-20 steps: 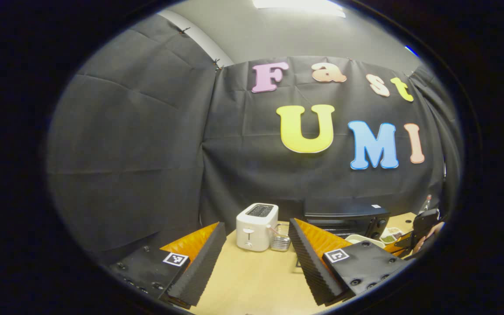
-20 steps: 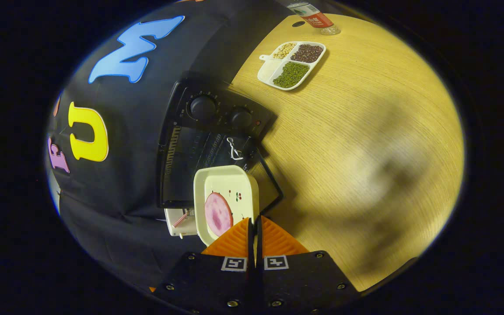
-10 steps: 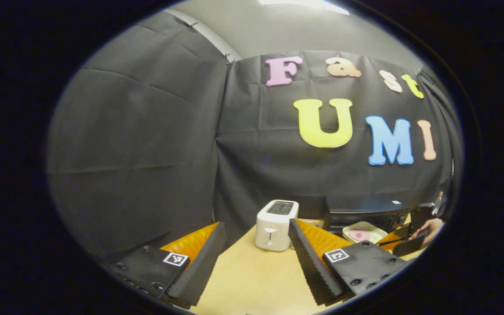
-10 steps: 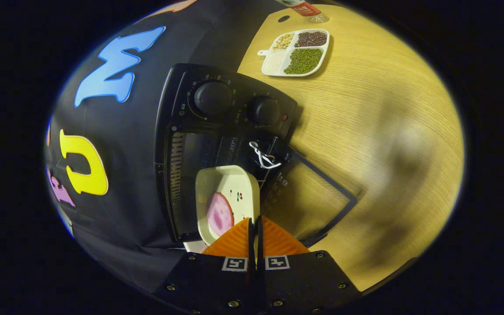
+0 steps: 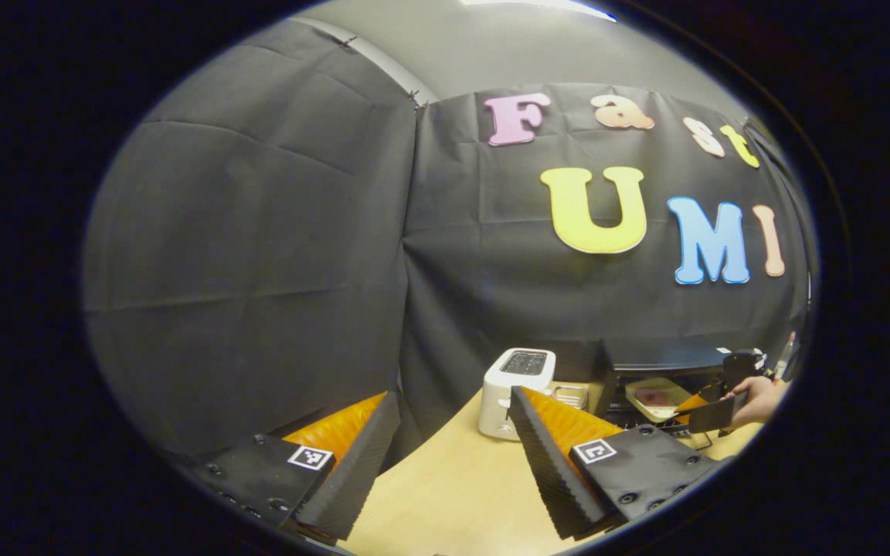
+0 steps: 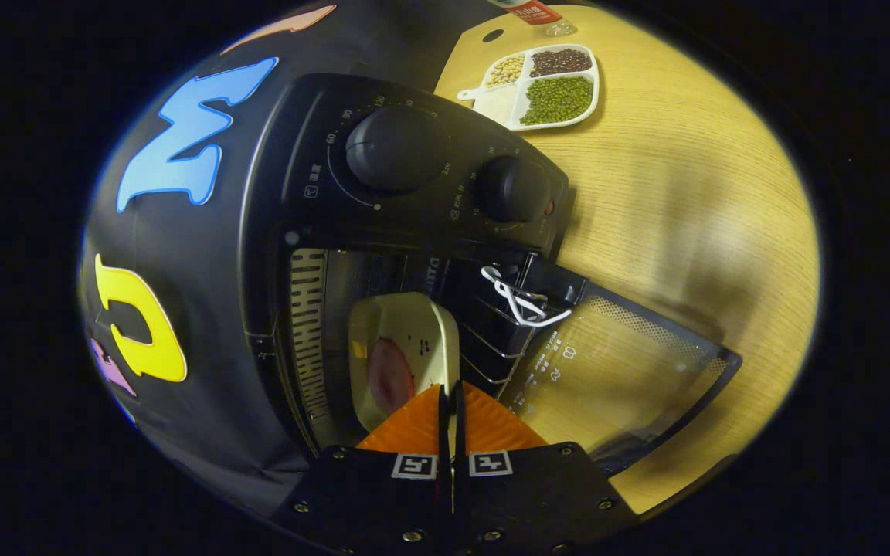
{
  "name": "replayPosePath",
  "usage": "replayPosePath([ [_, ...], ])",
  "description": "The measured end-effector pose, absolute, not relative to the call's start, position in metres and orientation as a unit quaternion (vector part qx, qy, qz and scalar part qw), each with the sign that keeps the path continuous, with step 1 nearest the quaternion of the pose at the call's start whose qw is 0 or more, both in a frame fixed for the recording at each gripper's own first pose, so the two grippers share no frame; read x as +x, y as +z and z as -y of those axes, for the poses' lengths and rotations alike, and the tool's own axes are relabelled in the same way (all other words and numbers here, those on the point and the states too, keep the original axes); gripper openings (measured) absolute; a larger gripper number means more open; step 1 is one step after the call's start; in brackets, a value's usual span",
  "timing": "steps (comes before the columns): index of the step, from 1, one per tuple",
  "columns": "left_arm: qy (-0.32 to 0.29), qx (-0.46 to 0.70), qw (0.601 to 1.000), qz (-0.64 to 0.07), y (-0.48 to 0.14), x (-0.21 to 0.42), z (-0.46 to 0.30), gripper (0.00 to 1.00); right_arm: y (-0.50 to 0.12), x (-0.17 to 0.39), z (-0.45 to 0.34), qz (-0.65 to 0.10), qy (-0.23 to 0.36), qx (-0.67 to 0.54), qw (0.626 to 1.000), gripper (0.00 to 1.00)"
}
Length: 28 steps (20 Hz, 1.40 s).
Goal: Open the electric oven with the left hand, put the food in, and close the electric oven.
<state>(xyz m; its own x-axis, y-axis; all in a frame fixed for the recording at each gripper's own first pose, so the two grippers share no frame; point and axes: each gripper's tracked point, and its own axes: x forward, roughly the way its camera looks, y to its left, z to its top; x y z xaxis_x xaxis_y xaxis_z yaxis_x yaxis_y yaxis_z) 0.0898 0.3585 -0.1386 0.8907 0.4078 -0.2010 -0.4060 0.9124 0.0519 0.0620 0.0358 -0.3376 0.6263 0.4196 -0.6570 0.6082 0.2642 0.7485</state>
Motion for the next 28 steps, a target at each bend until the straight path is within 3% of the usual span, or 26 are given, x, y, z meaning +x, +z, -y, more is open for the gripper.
replayPosePath([
  [6, 0.196, 0.005, 0.974, -0.110, -0.141, 0.096, -0.344, 1.00, -0.332, 0.070, -0.034, -0.409, -0.050, 0.609, 0.677, 0.11],
  [7, 0.189, 0.004, 0.976, -0.112, -0.143, 0.099, -0.337, 1.00, -0.326, 0.069, -0.035, -0.405, -0.035, 0.610, 0.680, 0.25],
  [8, 0.183, 0.003, 0.977, -0.112, -0.143, 0.102, -0.331, 1.00, -0.322, 0.068, -0.035, -0.403, -0.022, 0.608, 0.683, 0.29],
  [10, 0.170, 0.002, 0.979, -0.110, -0.141, 0.108, -0.317, 1.00, -0.313, 0.063, -0.034, -0.401, 0.004, 0.600, 0.692, 0.49],
  [12, 0.155, 0.000, 0.982, -0.110, -0.142, 0.112, -0.301, 0.97, -0.302, 0.053, -0.029, -0.403, 0.030, 0.577, 0.710, 0.98],
  [15, 0.128, -0.003, 0.985, -0.114, -0.148, 0.121, -0.274, 0.97, -0.280, 0.039, -0.014, -0.385, 0.077, 0.525, 0.755, 0.98],
  [16, 0.117, -0.005, 0.986, -0.117, -0.150, 0.124, -0.265, 0.90, -0.273, 0.034, -0.007, -0.380, 0.091, 0.507, 0.768, 0.98],
  [17, 0.107, -0.007, 0.987, -0.120, -0.152, 0.125, -0.256, 1.00, -0.267, 0.027, -0.002, -0.374, 0.106, 0.491, 0.779, 0.98],
  [21, 0.055, -0.016, 0.989, -0.138, -0.172, 0.137, -0.211, 1.00, -0.245, 0.001, 0.033, -0.350, 0.149, 0.412, 0.828, 0.98],
  [28, -0.035, -0.018, 0.980, -0.193, -0.229, 0.155, -0.139, 1.00, -0.210, -0.025, 0.112, -0.269, 0.153, 0.296, 0.904, 0.98],
])
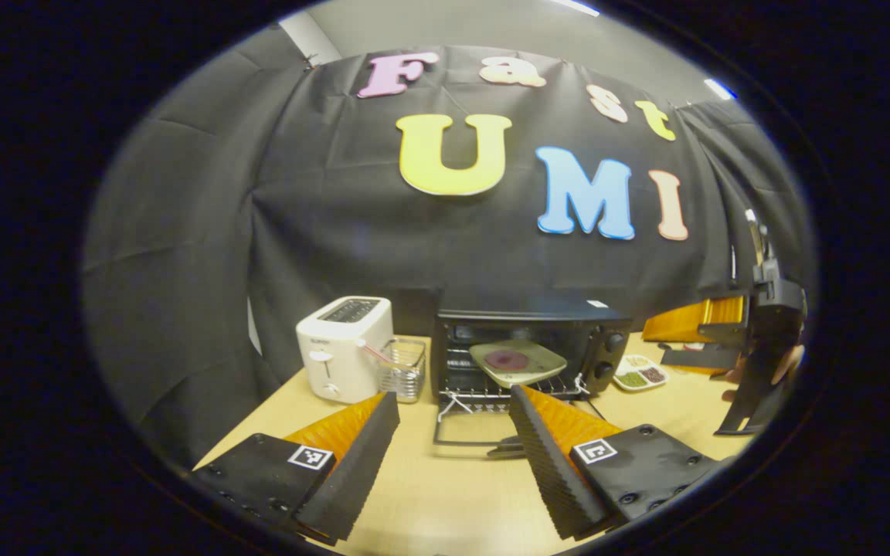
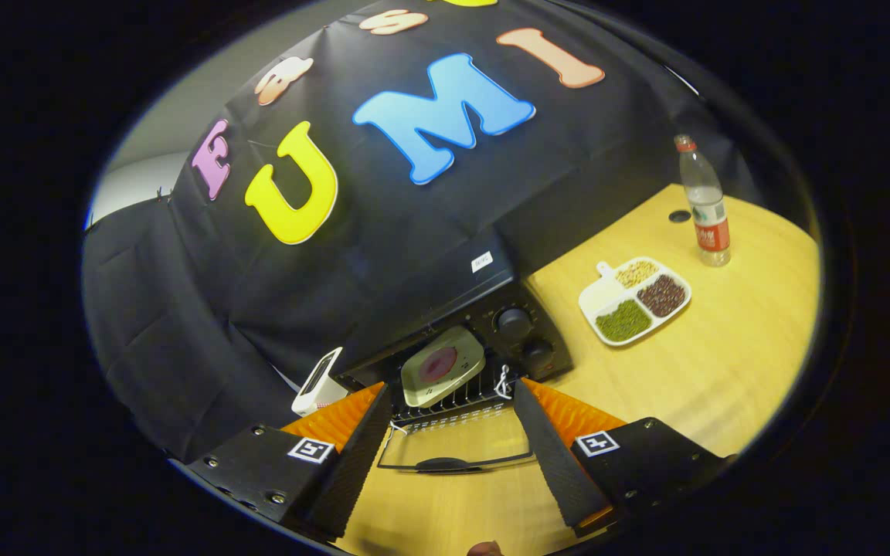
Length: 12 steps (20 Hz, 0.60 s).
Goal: Open the electric oven with the left hand, put the food in, and close the electric oven.
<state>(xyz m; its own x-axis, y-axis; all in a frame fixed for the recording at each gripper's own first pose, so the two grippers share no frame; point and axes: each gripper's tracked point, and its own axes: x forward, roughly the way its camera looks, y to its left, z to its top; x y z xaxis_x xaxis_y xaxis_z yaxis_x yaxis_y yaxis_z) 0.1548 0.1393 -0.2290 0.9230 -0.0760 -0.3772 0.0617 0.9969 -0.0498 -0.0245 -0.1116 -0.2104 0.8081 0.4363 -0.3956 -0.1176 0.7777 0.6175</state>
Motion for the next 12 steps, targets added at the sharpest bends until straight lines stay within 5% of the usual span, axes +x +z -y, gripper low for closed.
replayPosePath([
  [12, -0.137, 0.000, 0.941, -0.310, -0.365, 0.169, -0.043, 0.98, -0.167, -0.063, 0.253, -0.168, 0.027, 0.131, 0.977, 0.98],
])
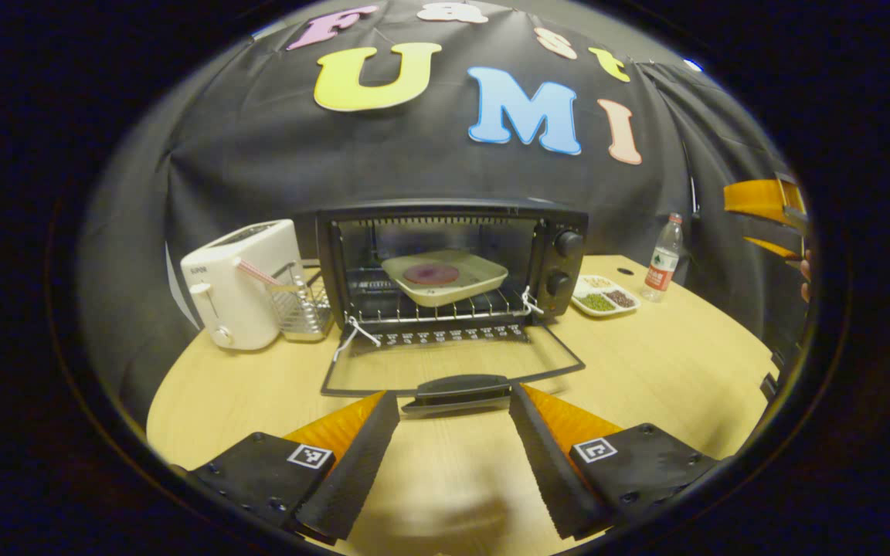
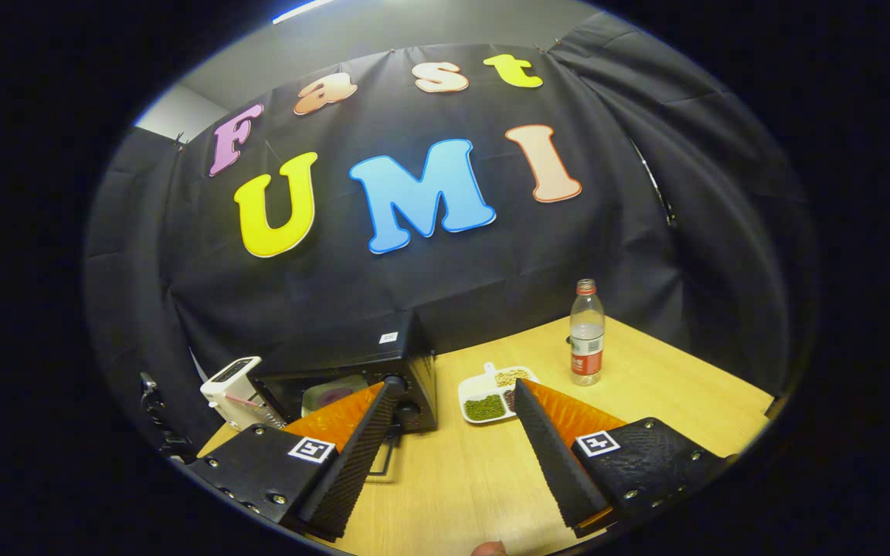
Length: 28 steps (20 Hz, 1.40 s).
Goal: Open the electric oven with the left hand, put the food in, and close the electric oven.
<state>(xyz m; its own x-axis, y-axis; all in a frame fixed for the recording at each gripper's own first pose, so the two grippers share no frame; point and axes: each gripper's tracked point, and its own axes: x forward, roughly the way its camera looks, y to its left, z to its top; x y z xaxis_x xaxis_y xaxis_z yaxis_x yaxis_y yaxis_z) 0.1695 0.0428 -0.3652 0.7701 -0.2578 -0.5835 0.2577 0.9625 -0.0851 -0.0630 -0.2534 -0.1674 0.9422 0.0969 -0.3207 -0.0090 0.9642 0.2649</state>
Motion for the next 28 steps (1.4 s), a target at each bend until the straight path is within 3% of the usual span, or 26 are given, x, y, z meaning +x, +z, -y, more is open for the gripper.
replayPosePath([
  [9, -0.129, 0.010, 0.911, -0.391, -0.430, 0.175, -0.017, 1.00, -0.144, -0.094, 0.293, -0.158, -0.025, 0.082, 0.984, 0.98],
  [17, -0.090, 0.009, 0.918, -0.387, -0.425, 0.182, -0.016, 0.97, -0.129, -0.096, 0.299, -0.143, -0.028, 0.081, 0.986, 0.98],
  [23, -0.082, 0.004, 0.936, -0.344, -0.383, 0.185, -0.016, 0.97, -0.127, -0.104, 0.302, -0.138, -0.015, 0.087, 0.987, 0.98],
  [28, -0.088, 0.017, 0.959, -0.267, -0.324, 0.210, -0.014, 0.98, -0.125, -0.131, 0.317, -0.134, -0.009, 0.092, 0.987, 0.98],
])
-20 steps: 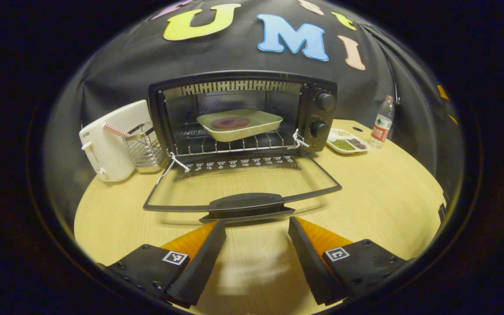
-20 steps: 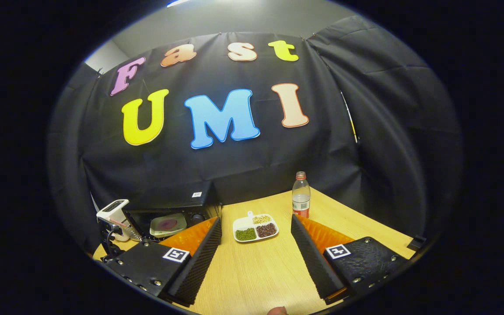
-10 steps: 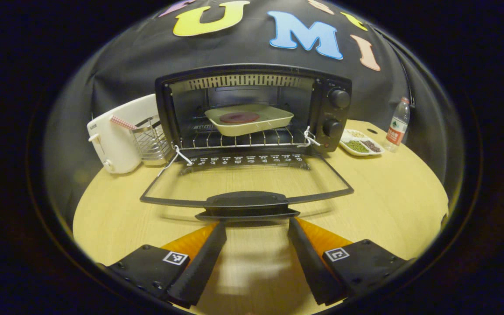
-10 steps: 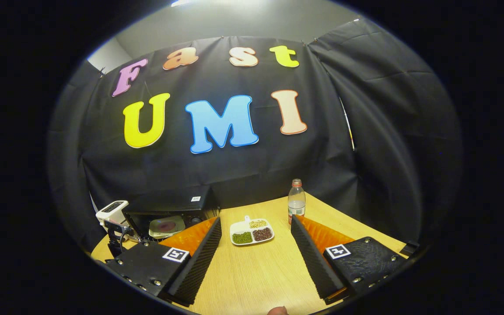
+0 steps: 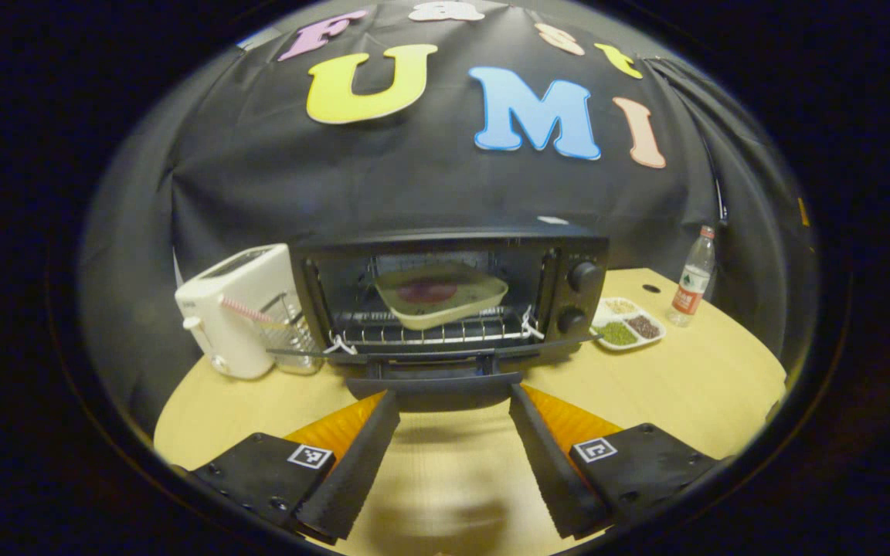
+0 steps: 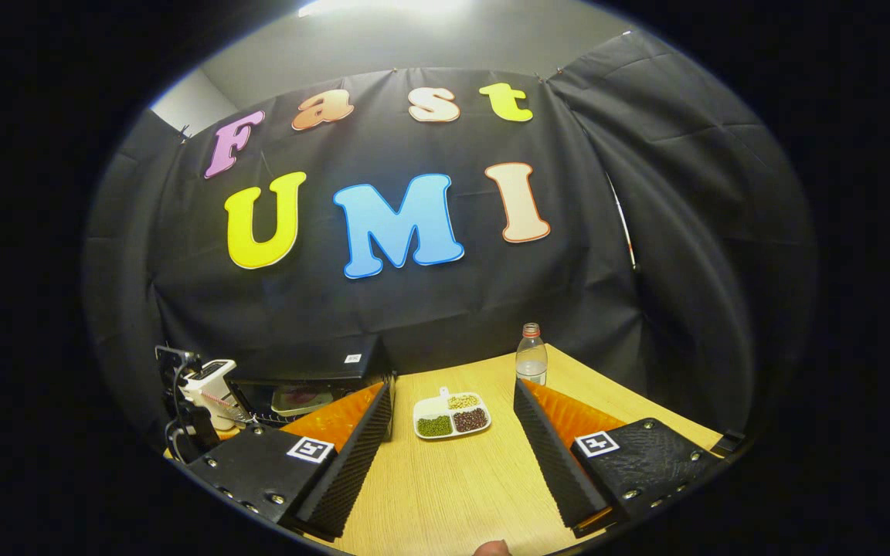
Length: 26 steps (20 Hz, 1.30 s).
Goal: Open the electric oven with the left hand, put the food in, and close the electric oven.
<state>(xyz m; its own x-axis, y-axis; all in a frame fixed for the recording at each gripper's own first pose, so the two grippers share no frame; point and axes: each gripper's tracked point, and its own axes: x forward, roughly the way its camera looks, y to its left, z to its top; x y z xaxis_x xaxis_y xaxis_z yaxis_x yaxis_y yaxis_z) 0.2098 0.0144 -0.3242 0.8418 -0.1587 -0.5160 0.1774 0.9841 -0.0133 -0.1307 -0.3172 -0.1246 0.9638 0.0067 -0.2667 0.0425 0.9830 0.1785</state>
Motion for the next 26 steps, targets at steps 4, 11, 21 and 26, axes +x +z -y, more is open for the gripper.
replayPosePath([
  [4, -0.088, 0.019, 0.967, -0.240, -0.296, 0.246, -0.013, 1.00, -0.126, -0.141, 0.333, -0.134, -0.019, 0.102, 0.986, 0.98],
  [11, -0.108, 0.047, 0.974, -0.192, -0.274, 0.284, -0.002, 0.97, -0.124, -0.146, 0.357, -0.132, -0.048, 0.106, 0.984, 0.98],
  [21, -0.136, 0.042, 0.986, -0.088, -0.173, 0.277, 0.028, 1.00, -0.105, -0.159, 0.362, -0.107, -0.027, 0.120, 0.987, 0.98],
  [26, -0.103, 0.016, 0.990, -0.096, -0.176, 0.246, -0.003, 1.00, -0.115, -0.169, 0.358, -0.120, 0.003, 0.100, 0.988, 0.98],
])
